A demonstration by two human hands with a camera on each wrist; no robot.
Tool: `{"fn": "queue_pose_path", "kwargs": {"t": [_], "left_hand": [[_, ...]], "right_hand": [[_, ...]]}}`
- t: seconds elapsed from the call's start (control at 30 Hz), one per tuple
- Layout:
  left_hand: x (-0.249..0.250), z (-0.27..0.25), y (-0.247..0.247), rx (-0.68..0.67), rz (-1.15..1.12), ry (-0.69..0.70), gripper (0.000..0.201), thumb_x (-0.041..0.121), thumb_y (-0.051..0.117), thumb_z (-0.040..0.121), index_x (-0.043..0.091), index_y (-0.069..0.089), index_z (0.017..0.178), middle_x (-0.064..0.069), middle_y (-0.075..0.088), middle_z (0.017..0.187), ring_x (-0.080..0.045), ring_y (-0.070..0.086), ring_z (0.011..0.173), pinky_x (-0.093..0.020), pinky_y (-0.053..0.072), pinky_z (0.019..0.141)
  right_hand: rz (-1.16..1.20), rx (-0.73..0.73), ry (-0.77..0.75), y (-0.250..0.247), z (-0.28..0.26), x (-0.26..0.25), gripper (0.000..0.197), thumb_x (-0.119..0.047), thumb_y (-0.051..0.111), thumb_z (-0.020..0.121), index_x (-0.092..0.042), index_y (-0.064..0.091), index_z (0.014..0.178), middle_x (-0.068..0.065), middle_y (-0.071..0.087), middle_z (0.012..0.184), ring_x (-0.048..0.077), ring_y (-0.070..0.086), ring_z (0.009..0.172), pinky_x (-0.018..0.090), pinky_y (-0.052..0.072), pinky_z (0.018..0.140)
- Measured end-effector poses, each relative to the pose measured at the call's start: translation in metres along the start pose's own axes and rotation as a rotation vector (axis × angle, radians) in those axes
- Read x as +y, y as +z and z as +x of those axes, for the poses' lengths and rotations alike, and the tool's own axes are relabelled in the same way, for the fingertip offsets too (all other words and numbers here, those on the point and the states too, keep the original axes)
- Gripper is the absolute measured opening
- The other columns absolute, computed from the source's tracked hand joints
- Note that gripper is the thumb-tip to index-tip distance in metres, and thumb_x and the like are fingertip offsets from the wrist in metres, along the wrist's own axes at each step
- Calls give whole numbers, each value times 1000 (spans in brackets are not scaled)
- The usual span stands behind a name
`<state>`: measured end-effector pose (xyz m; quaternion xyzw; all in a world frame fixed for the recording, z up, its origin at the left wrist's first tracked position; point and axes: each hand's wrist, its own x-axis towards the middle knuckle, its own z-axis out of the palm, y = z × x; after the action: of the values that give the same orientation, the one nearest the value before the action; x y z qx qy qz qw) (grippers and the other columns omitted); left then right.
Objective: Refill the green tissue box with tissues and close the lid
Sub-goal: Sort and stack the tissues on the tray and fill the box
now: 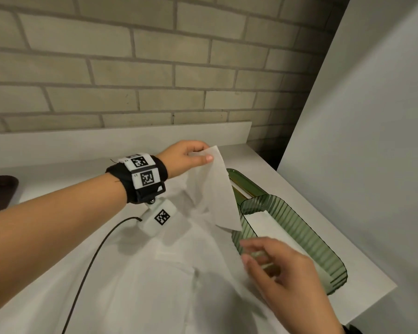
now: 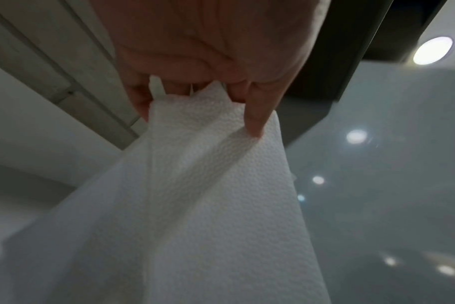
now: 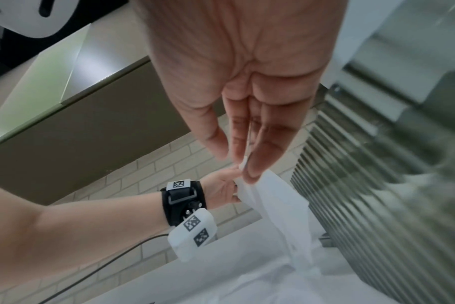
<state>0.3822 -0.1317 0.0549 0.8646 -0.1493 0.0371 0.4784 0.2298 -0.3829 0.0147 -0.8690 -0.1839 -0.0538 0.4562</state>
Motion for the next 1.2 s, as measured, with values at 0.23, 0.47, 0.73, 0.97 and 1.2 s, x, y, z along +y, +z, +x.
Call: {"fn": "queue_pose_path", "kwargs": {"t": [0.23,0.47,0.73,0.97,1.2], "left_hand": [[24,-35,-13,12,-239,-27,11,19,55,92,20,65,89,11,69,80,-4,64,74,-16,52,71],[21,-55,-20,110,-513,-237,11,20,55,92,14,65,93,-5,66,86,-16,62,68,-28,50,68],[-26,-78,-13,26,-413,-570,15,4,58,89,18,60,96,4,59,65,0,53,40,-12,46,41],[-42,-90,6,-176,-443,-685,43,43,63,81,11,59,109,-6,66,103,-14,68,75,-24,59,72],[-37,-95,26,-456,140,-483,49,43,84,57,41,55,97,13,64,104,-4,61,85,-21,50,75]], "right_hand": [[-82,102,19,10,37,-17,62,-47,68,76,-34,39,129,-29,47,116,-15,46,107,11,43,85],[283,104,147,19,49,-18,9,-21,66,87,-26,65,95,-8,73,85,8,66,68,25,51,62],[506,90,267,0,48,-4,16,-9,59,90,-15,72,98,5,75,87,18,70,76,27,56,67],[457,83,312,-4,44,3,16,-8,58,90,-14,74,90,5,73,74,9,63,59,20,53,58],[445,245,252,-30,41,2,13,-12,61,89,-11,73,84,4,72,67,11,63,56,20,53,56]]}}
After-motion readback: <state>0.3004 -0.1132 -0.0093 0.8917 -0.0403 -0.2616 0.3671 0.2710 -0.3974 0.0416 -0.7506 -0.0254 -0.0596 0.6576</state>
